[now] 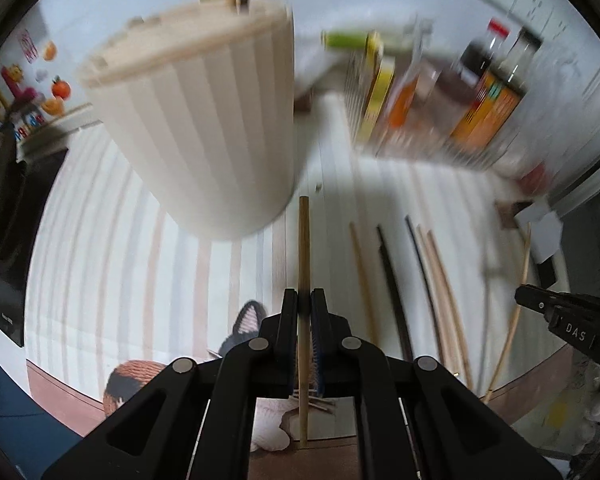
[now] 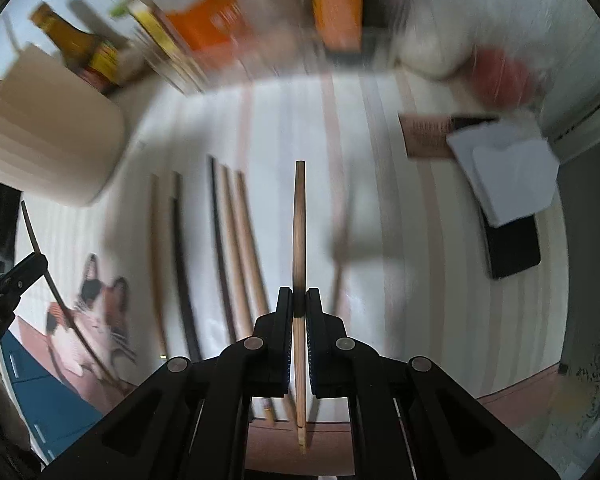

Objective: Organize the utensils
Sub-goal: 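Lift the left tool's chopstick while the right tool carries its chopstick above the holder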

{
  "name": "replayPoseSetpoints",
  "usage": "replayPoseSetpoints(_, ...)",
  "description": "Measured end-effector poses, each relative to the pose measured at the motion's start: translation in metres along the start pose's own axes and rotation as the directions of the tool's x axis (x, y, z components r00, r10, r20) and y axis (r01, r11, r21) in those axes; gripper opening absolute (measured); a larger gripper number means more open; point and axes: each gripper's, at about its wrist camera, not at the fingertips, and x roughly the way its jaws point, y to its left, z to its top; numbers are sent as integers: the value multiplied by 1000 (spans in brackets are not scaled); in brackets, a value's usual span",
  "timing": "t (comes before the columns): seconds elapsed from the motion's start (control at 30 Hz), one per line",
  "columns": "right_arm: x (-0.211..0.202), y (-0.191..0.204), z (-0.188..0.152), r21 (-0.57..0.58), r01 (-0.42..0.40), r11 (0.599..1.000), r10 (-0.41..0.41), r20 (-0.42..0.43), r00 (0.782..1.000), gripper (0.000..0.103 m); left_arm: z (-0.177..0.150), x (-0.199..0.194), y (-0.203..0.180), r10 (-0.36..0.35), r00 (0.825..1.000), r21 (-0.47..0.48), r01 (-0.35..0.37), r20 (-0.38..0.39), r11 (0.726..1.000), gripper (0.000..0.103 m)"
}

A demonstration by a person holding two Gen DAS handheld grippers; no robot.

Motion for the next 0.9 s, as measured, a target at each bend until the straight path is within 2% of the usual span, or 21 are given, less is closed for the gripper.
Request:
replayPoseSetpoints(0.17, -53, 22, 8, -35, -40, 999, 45, 149, 988, 6, 7, -53, 1, -24, 993, -6, 25, 117, 1000, 4)
replayPoseSetpoints(0.27, -93, 37, 27, -65, -72, 995, 86, 247, 965, 6, 27, -87, 0, -59, 978, -4, 61, 199, 998, 4)
replayPoseSetpoints(0.33, -125, 45, 42, -88, -104, 991, 127, 315, 940, 6, 41, -110, -3, -90, 964, -2, 94, 249, 996, 4)
replayPoseSetpoints(0.37, -147, 52, 52, -103, -128, 986, 157, 356, 921, 6, 51, -124, -4, -102, 957, 5, 105, 273, 994, 4)
replayPoseSetpoints(0.43, -172, 62, 66, -124, -160, 979, 197, 405, 893, 6, 72, -150, -6, -126, 936, 10, 130, 329, 991, 4)
replayPoseSetpoints(0.5, -204, 77, 88, -151, -195, 969, 244, 467, 850, 6, 91, -172, -4, -135, 916, 9, 142, 378, 990, 4)
replayPoseSetpoints(0.6, -232, 99, 119, -176, -225, 958, 285, 526, 801, 6, 122, -202, 5, -113, 880, -10, 133, 461, 991, 4)
replayPoseSetpoints(0.63, -236, 107, 127, -181, -234, 955, 295, 532, 794, 6, 133, -213, 12, -96, 868, -22, 122, 488, 992, 4)
replayPoseSetpoints(0.67, -240, 116, 139, -182, -253, 950, 312, 544, 779, 6, 141, -218, 17, -80, 860, -33, 112, 504, 993, 4)
replayPoseSetpoints(0.7, -242, 121, 143, -188, -259, 947, 320, 547, 774, 6, 149, -221, 21, -67, 853, -43, 104, 517, 994, 4)
replayPoseSetpoints(0.8, -238, 145, 171, -200, -295, 934, 356, 542, 761, 6, 171, -224, 41, -13, 844, -80, 65, 536, 995, 4)
replayPoseSetpoints(0.9, -228, 168, 193, -209, -305, 929, 370, 537, 758, 6, 189, -215, 60, 24, 853, -118, 45, 522, 992, 4)
